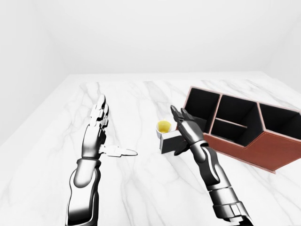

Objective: Pick up the book and place it in the caddy.

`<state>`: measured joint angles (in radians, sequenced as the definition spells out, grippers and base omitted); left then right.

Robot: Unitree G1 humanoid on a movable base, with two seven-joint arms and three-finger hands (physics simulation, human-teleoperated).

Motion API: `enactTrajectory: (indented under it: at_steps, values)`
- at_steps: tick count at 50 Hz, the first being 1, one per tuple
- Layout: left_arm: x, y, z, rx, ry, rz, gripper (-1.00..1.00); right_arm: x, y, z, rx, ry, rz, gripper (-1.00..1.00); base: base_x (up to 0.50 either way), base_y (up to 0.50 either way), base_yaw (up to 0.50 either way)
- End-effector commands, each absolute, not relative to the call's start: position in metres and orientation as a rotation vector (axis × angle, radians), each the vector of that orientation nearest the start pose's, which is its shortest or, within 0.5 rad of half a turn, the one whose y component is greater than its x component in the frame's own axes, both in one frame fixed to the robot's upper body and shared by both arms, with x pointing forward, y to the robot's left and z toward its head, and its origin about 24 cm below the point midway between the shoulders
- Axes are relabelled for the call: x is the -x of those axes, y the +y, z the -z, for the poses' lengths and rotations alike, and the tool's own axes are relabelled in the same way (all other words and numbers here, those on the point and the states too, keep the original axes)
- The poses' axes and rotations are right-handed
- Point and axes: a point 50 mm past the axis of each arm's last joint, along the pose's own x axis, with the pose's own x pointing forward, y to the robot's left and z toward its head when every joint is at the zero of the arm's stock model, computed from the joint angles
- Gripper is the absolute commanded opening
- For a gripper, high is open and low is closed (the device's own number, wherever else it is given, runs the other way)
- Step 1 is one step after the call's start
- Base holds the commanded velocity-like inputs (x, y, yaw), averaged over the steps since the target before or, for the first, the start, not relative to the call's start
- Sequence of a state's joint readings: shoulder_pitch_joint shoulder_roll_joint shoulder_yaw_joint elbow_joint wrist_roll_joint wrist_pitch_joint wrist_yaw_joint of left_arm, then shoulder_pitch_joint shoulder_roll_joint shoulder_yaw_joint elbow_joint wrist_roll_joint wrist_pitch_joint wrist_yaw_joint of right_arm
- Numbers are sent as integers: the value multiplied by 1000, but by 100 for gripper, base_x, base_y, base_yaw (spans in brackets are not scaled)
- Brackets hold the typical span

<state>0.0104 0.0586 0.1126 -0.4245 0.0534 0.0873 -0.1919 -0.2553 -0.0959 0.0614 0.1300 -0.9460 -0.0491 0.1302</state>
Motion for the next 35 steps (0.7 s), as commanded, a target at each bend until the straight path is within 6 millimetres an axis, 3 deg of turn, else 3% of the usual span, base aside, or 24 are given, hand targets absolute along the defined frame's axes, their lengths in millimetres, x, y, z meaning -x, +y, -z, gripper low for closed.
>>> enactTrajectory:
  at_steps: [1, 10, 35]
  values:
    - [-236, 174, -126, -157, -301, 75, 100, -294, -115, -55, 1170, -167, -188, 100, 0, 0, 0]
    - [-235, 175, -126, -157, -299, 73, 100, -306, -116, -34, 1213, -97, -213, 100, 0, 0, 0]
    - [-232, 181, -127, -153, -302, 55, 100, -325, -113, -26, 1322, -75, -240, 100, 0, 0, 0]
